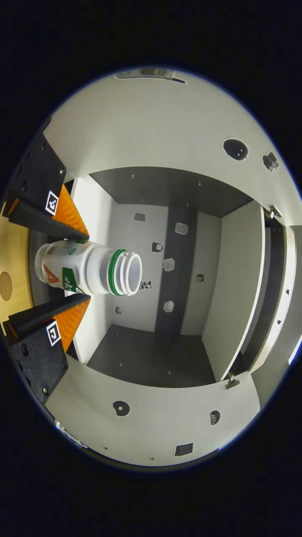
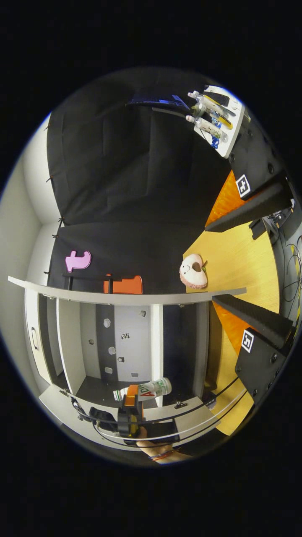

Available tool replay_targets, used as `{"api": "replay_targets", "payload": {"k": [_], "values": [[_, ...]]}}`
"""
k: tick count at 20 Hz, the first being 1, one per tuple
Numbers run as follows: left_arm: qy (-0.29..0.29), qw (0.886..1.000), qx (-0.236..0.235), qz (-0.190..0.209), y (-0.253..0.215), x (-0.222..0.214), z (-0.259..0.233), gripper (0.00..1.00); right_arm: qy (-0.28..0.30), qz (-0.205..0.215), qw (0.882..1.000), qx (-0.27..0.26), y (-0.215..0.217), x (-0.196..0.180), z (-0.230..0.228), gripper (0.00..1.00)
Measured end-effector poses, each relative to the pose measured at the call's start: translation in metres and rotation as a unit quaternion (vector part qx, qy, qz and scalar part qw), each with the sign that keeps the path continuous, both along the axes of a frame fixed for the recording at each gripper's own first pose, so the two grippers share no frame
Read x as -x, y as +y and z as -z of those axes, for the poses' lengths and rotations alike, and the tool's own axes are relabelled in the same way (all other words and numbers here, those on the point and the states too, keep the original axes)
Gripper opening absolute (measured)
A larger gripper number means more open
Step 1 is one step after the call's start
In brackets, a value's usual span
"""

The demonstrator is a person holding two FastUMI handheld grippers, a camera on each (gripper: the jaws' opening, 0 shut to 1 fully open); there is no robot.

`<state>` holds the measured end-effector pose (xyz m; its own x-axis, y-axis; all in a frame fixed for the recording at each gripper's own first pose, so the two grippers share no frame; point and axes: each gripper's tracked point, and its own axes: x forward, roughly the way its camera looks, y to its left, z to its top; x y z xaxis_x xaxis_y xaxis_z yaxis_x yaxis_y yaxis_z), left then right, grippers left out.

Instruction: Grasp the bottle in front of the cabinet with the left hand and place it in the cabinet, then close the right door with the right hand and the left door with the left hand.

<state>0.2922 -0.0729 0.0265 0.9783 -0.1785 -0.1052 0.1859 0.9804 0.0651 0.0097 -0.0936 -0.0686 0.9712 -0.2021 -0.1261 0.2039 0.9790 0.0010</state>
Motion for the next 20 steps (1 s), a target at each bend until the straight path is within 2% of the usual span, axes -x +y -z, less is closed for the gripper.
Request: {"api": "replay_targets", "payload": {"k": [4,5,12,17,18,20], "values": [[0.008,1.000,-0.005,-0.005,0.003,-0.033,-0.010,0.77,0.002,0.010,1.000,-0.005,-0.009,0.000,0.004,1.00],[0.009,1.000,-0.005,-0.007,0.004,-0.041,-0.011,0.77,0.003,0.011,1.000,-0.008,-0.010,0.000,0.005,0.98],[0.026,0.998,-0.043,-0.025,0.005,-0.097,-0.009,0.77,0.002,0.028,1.000,-0.007,-0.025,-0.005,0.003,0.98],[0.036,0.998,-0.046,-0.026,-0.001,-0.110,-0.009,0.77,0.002,0.034,0.999,-0.006,-0.027,-0.009,0.003,0.98],[0.039,0.998,-0.048,-0.028,-0.001,-0.110,-0.007,0.78,0.002,0.035,0.999,-0.006,-0.027,-0.009,0.003,0.89],[0.044,0.998,-0.045,-0.028,-0.004,-0.110,-0.004,0.81,0.001,0.036,0.999,-0.006,-0.027,-0.011,0.002,0.89]]}}
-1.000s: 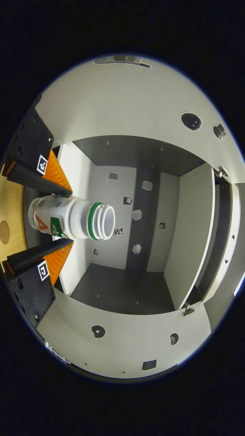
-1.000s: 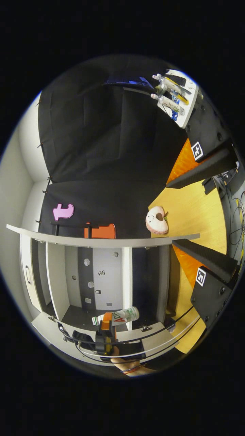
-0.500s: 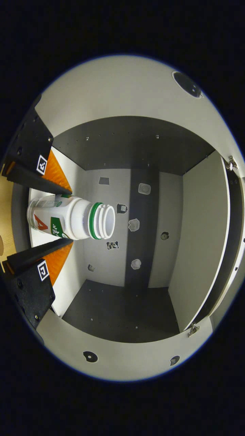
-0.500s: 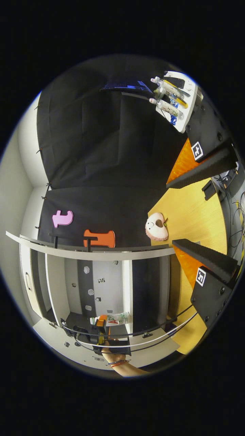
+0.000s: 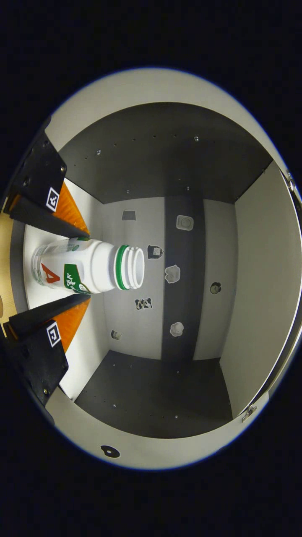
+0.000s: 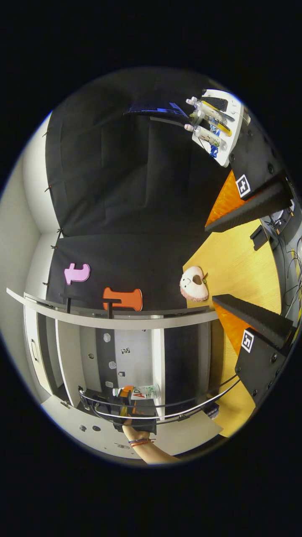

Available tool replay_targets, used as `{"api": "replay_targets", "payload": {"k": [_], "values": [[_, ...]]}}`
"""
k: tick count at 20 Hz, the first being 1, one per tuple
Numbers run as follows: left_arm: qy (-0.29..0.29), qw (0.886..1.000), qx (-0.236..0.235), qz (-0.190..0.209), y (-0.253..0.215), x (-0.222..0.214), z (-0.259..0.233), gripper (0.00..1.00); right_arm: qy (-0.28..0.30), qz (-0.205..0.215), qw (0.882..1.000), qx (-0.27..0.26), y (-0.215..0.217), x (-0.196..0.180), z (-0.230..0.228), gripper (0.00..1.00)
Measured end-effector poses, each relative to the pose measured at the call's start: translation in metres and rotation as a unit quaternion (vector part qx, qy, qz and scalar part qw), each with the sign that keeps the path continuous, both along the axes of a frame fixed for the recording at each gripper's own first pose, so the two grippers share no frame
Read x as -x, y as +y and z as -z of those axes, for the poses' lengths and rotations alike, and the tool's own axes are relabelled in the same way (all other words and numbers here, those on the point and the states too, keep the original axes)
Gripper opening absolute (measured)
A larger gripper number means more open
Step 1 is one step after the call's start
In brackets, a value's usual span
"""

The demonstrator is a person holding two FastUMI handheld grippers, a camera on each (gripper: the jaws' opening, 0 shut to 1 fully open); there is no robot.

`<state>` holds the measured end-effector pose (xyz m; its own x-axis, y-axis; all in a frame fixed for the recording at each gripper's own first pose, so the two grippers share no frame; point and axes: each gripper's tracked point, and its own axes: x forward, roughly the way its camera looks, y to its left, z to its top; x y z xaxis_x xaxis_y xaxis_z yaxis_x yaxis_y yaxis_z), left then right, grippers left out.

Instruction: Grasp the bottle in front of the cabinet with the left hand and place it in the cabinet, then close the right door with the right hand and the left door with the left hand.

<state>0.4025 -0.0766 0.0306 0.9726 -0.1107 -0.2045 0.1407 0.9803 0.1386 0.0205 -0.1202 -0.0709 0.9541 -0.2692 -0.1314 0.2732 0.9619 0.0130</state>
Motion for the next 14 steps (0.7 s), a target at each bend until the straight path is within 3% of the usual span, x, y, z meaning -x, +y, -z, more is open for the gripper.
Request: {"api": "replay_targets", "payload": {"k": [4,5,14], "values": [[0.007,1.000,0.016,0.000,0.001,0.006,0.005,0.95,-0.004,-0.001,1.000,0.000,0.002,-0.003,-0.003,0.89],[0.006,1.000,0.018,-0.001,0.003,0.010,0.003,0.96,-0.005,-0.002,1.000,0.002,0.002,-0.003,-0.004,0.98],[-0.032,0.999,0.014,0.011,0.014,0.076,-0.036,0.96,-0.024,-0.023,0.999,0.015,0.010,-0.006,-0.024,0.98]]}}
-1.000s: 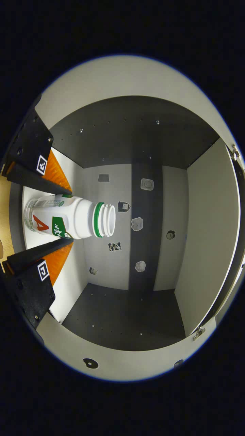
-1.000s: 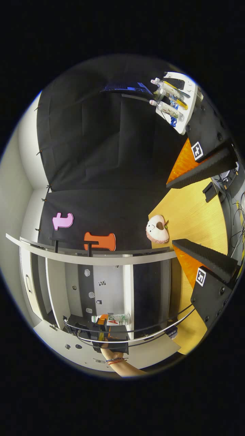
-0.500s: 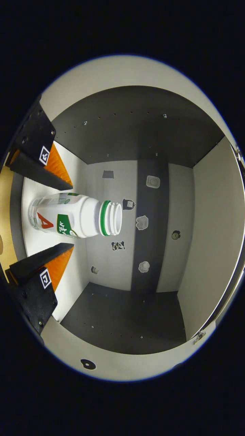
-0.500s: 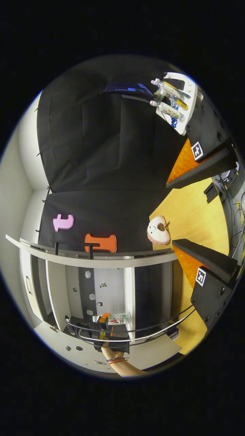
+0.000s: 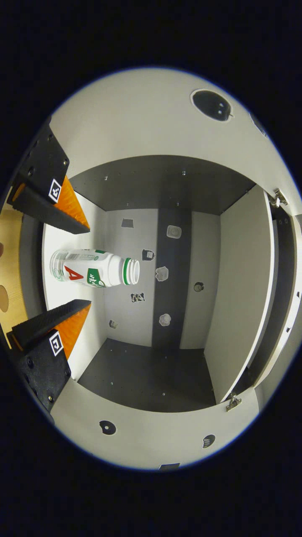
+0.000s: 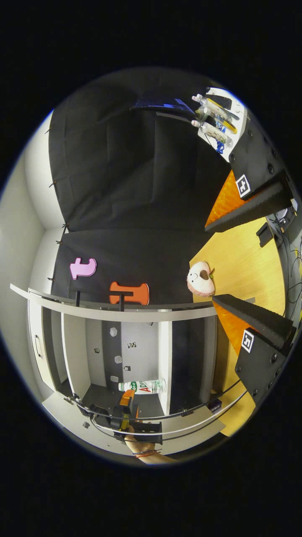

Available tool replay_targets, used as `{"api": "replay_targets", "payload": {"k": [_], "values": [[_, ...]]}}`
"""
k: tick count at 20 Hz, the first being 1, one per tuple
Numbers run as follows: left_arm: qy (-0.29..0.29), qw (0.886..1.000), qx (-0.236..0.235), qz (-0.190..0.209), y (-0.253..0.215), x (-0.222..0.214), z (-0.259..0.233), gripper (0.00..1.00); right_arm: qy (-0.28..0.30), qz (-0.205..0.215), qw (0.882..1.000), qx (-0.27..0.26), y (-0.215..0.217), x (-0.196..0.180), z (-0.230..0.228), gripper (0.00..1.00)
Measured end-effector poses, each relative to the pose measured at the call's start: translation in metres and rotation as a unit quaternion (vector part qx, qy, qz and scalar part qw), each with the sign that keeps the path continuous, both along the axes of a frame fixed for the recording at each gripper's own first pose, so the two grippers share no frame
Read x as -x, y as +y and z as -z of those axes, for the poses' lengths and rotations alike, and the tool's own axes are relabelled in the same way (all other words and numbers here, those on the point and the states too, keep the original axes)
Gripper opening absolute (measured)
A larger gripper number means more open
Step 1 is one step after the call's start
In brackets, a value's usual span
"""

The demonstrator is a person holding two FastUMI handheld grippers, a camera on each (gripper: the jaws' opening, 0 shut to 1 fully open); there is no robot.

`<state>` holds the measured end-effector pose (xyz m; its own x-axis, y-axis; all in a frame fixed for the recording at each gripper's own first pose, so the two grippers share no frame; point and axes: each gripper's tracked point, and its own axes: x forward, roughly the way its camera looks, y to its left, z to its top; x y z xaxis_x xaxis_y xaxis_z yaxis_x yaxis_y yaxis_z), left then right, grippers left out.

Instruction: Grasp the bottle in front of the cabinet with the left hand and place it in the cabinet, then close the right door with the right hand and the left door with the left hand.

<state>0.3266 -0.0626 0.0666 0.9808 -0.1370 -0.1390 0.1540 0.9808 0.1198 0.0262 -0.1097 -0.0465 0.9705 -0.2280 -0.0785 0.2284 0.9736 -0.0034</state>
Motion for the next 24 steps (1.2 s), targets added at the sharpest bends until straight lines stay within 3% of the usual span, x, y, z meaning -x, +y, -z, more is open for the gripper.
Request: {"api": "replay_targets", "payload": {"k": [8,12,20,24], "values": [[-0.051,0.999,0.016,0.005,0.012,0.080,-0.049,0.96,-0.013,-0.018,1.000,0.006,0.002,0.001,-0.017,0.98],[-0.069,0.997,0.023,-0.014,0.031,0.123,-0.064,0.95,-0.025,-0.022,0.999,0.016,-0.004,-0.003,-0.031,0.98],[-0.057,0.997,0.047,-0.014,0.057,0.214,-0.052,0.96,-0.027,-0.039,0.999,0.018,-0.015,-0.028,-0.043,0.98],[-0.064,0.996,0.040,-0.046,0.086,0.240,-0.055,0.96,-0.025,-0.057,0.998,0.013,-0.021,-0.055,-0.046,0.98]]}}
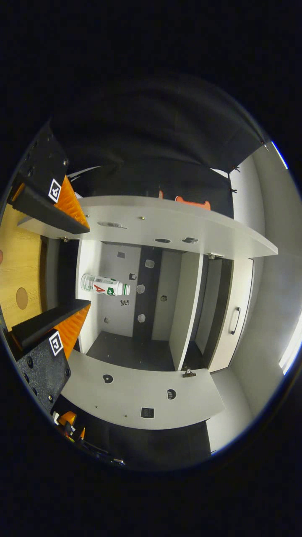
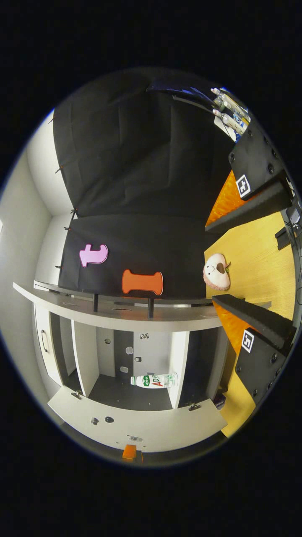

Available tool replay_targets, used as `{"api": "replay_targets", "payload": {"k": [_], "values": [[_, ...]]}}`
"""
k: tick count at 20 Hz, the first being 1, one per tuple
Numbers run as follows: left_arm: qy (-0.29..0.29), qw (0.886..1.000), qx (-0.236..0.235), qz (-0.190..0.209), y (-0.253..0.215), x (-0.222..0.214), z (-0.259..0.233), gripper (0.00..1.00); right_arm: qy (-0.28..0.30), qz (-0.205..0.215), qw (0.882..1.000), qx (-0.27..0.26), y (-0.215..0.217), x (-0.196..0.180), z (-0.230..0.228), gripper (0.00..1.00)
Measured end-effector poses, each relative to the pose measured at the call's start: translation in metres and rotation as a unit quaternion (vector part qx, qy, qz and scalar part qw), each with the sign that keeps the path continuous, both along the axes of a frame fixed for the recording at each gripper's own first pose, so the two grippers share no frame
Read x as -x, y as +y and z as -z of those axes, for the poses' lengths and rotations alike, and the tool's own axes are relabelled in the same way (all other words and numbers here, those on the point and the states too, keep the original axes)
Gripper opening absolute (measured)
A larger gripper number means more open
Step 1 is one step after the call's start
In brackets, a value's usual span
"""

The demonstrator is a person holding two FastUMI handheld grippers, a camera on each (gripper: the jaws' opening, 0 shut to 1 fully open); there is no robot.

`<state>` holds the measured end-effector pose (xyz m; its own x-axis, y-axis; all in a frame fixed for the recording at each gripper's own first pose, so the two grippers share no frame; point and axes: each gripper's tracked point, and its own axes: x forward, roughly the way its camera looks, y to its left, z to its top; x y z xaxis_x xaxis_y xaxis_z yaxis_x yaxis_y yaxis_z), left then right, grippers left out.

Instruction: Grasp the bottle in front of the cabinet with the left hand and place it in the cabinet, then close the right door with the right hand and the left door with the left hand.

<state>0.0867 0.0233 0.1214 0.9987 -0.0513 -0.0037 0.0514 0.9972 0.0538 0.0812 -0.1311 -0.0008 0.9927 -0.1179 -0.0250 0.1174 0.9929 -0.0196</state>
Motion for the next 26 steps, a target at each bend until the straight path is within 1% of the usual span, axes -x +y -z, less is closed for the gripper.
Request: {"api": "replay_targets", "payload": {"k": [2,5,9,10,11,12,13,14,15,16,17,18,22,26], "values": [[-0.007,1.000,0.007,-0.014,0.009,0.013,-0.001,0.96,-0.002,0.002,1.000,0.000,-0.008,-0.015,-0.002,0.98],[-0.007,1.000,0.008,-0.029,0.015,0.028,0.004,0.96,0.011,0.001,1.000,0.002,-0.010,-0.042,0.004,0.98],[-0.016,0.999,0.009,-0.028,0.013,0.040,-0.003,0.96,0.015,-0.009,1.000,-0.012,-0.005,-0.066,0.008,0.98],[-0.018,0.999,0.008,-0.030,0.014,0.042,-0.005,0.95,0.015,-0.014,1.000,-0.013,-0.002,-0.070,0.008,0.90],[-0.021,0.999,0.006,-0.033,0.016,0.043,-0.006,0.96,0.014,-0.020,1.000,-0.014,0.002,-0.074,0.007,0.98],[-0.021,0.999,0.003,-0.036,0.019,0.045,-0.007,0.96,0.015,-0.026,0.999,-0.015,0.007,-0.075,0.007,0.98],[-0.022,0.999,0.001,-0.040,0.022,0.046,-0.007,0.96,0.013,-0.023,1.000,-0.011,0.006,-0.076,0.006,0.98],[-0.023,0.999,0.000,-0.043,0.025,0.047,-0.008,0.96,0.011,-0.021,1.000,-0.008,0.006,-0.077,0.005,0.88],[-0.024,0.999,-0.002,-0.048,0.026,0.048,-0.009,0.96,0.008,-0.022,1.000,-0.006,0.006,-0.077,0.003,0.96],[-0.025,0.998,-0.003,-0.051,0.029,0.047,-0.010,0.96,0.007,-0.025,1.000,-0.005,0.007,-0.077,0.003,0.96],[-0.027,0.998,-0.002,-0.055,0.032,0.047,-0.011,0.96,0.007,-0.028,1.000,-0.004,0.008,-0.076,0.004,0.88],[-0.028,0.998,0.000,-0.056,0.034,0.046,-0.013,0.96,0.009,-0.029,1.000,-0.003,0.009,-0.076,0.004,0.95],[-0.036,0.998,0.014,-0.057,0.038,0.046,-0.018,0.96,0.008,-0.042,0.999,-0.008,0.026,-0.077,0.004,0.96],[-0.039,0.997,0.006,-0.070,0.048,0.047,-0.023,0.96,0.003,-0.077,0.997,-0.017,0.075,-0.077,0.005,0.95]]}}
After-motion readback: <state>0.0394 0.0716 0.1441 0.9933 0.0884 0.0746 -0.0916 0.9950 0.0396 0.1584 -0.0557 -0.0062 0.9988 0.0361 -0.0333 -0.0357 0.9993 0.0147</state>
